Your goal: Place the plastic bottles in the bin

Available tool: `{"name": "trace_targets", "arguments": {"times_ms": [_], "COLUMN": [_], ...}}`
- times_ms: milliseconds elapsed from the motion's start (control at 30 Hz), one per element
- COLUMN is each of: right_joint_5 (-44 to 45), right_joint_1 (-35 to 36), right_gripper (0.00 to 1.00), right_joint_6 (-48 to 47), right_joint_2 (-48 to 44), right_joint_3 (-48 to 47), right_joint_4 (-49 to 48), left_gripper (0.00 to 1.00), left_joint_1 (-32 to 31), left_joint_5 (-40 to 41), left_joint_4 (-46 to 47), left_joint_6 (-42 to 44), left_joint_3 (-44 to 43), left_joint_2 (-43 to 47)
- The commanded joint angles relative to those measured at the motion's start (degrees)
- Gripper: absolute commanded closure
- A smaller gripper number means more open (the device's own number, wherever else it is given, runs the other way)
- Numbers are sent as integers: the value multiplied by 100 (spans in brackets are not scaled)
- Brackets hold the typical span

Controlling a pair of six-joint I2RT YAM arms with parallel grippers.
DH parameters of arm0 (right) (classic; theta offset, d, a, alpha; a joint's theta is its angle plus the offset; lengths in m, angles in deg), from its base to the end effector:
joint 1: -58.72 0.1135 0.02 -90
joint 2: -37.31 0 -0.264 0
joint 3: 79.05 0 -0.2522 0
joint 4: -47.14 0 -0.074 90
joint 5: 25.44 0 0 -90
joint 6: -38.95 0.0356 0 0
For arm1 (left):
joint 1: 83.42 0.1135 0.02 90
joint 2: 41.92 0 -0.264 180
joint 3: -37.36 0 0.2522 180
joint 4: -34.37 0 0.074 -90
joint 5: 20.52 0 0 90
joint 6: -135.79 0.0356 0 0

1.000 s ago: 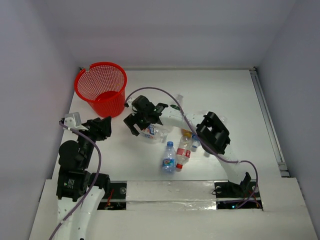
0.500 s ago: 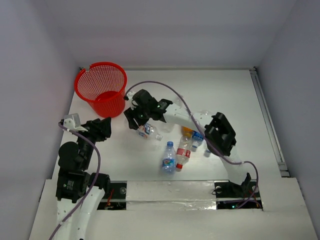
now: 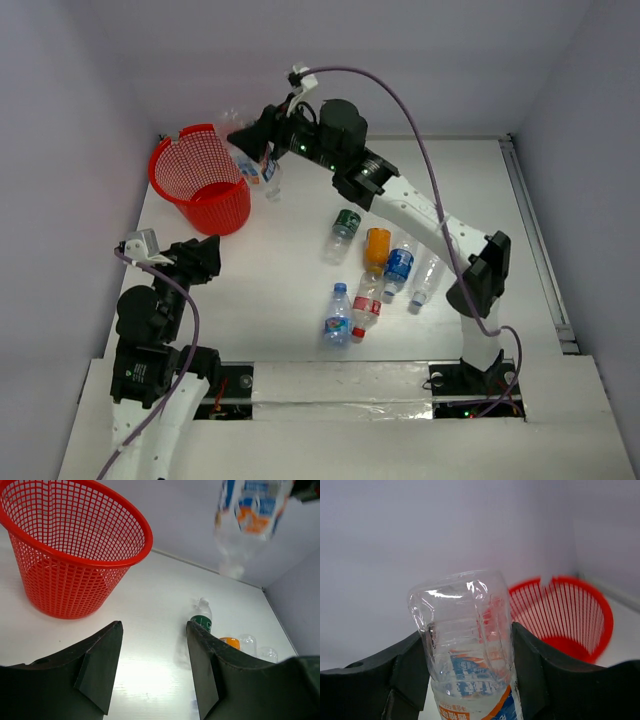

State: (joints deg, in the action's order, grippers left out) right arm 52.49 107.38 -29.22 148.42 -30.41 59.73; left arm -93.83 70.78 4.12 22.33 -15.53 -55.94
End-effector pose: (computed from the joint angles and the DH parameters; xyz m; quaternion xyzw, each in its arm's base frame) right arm 0.2979 0.3499 0.4616 -0.2289 0.6184 0.4885 0.5714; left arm 0.0676 -0.0116 0.3522 -0.0826 0.6467 -0.2138 0.7275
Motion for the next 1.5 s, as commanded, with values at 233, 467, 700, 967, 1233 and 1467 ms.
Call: {"name": "trace_targets", "arguments": {"times_ms": [233, 467, 700, 967, 1233, 1467], "right_joint_5": [-42, 461, 452, 337, 513, 1189], "right_joint_1": [-481, -481, -314, -261, -261, -261], "right_gripper": [57, 55, 43, 10, 11, 87], "right_joint_6": [2396, 2520, 2168, 1808, 1211, 518], "right_joint_2": [2957, 3381, 3399, 3032, 1766, -561], "right_joint_3": [-3029, -3260, -2769, -2147, -1003, 2035], "right_joint_4": [-2704, -3311, -3144, -2924, -2661, -2880], "left_gripper": [50, 50, 49, 48, 53, 77], "left_joint_1": [-75, -127, -127, -127, -127, -232], "left_joint_5": [37, 19, -25, -349, -973, -2229], "left_joint_4": [172, 181, 225, 366, 673, 1498], "left_joint_6": [-44, -35, -35, -9, -220, -765], "left_joint_3": [-94, -86, -77, -15, 169, 704], "left_joint_2": [101, 84, 31, -39, -144, -829]}}
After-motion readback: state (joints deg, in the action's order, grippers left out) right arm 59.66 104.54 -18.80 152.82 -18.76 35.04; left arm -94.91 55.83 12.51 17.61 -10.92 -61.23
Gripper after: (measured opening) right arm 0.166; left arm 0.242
